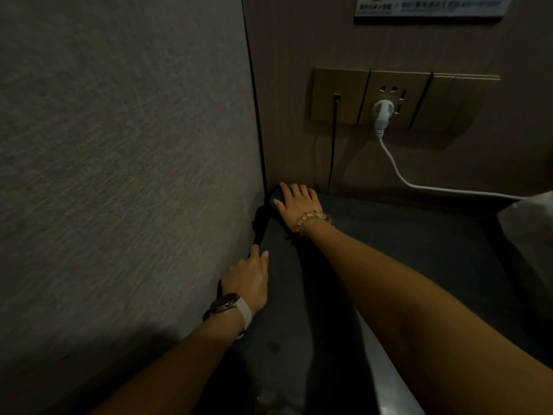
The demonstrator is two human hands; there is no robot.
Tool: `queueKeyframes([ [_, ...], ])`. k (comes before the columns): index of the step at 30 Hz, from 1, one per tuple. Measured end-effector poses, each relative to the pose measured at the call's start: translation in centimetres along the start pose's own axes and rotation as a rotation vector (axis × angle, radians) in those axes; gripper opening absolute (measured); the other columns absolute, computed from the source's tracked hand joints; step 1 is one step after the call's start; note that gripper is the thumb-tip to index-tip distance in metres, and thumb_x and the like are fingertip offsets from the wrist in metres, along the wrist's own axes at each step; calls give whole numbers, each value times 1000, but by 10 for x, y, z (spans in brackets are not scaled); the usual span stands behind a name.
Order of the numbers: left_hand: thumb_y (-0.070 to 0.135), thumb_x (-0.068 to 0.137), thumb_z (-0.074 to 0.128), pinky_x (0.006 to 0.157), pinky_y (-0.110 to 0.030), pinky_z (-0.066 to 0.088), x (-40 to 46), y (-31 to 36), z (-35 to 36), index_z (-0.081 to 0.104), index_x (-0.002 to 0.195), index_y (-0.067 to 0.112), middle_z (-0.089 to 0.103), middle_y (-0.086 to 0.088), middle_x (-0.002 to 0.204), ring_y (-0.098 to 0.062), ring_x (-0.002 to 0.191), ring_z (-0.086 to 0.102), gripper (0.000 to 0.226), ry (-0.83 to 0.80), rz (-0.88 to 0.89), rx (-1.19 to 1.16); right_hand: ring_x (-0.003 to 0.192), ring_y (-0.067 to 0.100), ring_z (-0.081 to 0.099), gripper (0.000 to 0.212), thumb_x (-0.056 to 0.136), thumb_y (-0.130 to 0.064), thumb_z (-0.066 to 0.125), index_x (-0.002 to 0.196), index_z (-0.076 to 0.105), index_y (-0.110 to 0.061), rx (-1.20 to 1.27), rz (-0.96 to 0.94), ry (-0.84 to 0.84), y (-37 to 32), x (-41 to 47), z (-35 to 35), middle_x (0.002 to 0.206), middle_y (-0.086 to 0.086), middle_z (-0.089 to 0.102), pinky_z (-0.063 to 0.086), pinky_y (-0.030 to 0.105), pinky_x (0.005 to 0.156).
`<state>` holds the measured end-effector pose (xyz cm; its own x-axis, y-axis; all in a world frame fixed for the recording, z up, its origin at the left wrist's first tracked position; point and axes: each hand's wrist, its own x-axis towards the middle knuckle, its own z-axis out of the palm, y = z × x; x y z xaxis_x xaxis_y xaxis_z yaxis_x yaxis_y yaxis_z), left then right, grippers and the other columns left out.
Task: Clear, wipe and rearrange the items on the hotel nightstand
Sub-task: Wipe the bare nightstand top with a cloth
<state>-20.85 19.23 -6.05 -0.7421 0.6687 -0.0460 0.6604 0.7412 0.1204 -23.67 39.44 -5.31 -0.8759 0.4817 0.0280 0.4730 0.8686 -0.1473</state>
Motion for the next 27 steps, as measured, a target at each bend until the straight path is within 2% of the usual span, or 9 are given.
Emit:
queueKeyframes([
  [2,29,105,27,70,-31,48,0,1,0,32,141,15,62,-9,115,-24,89,63,38,0,-8,5,138,29,30,61,102,-48,22,152,20,-14,-2,8,-2,2,-2,-1,151,10,34,20,41,114],
  [5,34,106,24,72,-37,52,-1,3,-3,38,135,15,66,-10,104,-27,85,65,37,22,-69,-107,140,30,28,62,102,-48,21,153,17,-13,-19,3,-6,14,-10,-1,153,10,32,18,41,116],
  [8,27,105,32,76,-43,54,-2,4,-4,39,132,17,65,-10,105,-28,86,65,30,20,-45,-115,140,29,28,63,102,-49,20,154,13,-14,-45,-20,-10,35,-21,-5,155,10,29,17,39,117],
  [12,33,105,28,76,-42,53,-1,4,-4,42,129,16,66,-11,98,-28,84,65,33,52,-61,-149,145,24,20,62,103,-48,20,155,8,-17,-49,-87,-18,67,-37,-11,159,5,22,10,36,120],
  [18,39,105,21,79,-38,49,-1,5,-6,46,125,16,66,-13,102,-29,90,64,40,57,-87,-202,150,18,5,60,103,-46,20,155,2,-22,-66,-170,-68,106,-58,-18,164,-1,2,3,34,122],
  [24,39,105,21,91,-43,46,0,5,-5,43,131,16,64,-18,114,-36,103,61,41,19,-105,-266,150,16,3,59,103,-45,22,155,2,-23,-76,-152,-70,142,-82,-27,164,-3,1,2,34,122],
  [27,39,105,22,86,-39,45,0,5,-4,46,129,15,64,-16,111,-32,98,62,41,37,-100,-274,150,15,3,59,103,-45,22,155,2,-25,-66,-101,-67,168,-97,-31,163,-4,1,2,33,121],
])
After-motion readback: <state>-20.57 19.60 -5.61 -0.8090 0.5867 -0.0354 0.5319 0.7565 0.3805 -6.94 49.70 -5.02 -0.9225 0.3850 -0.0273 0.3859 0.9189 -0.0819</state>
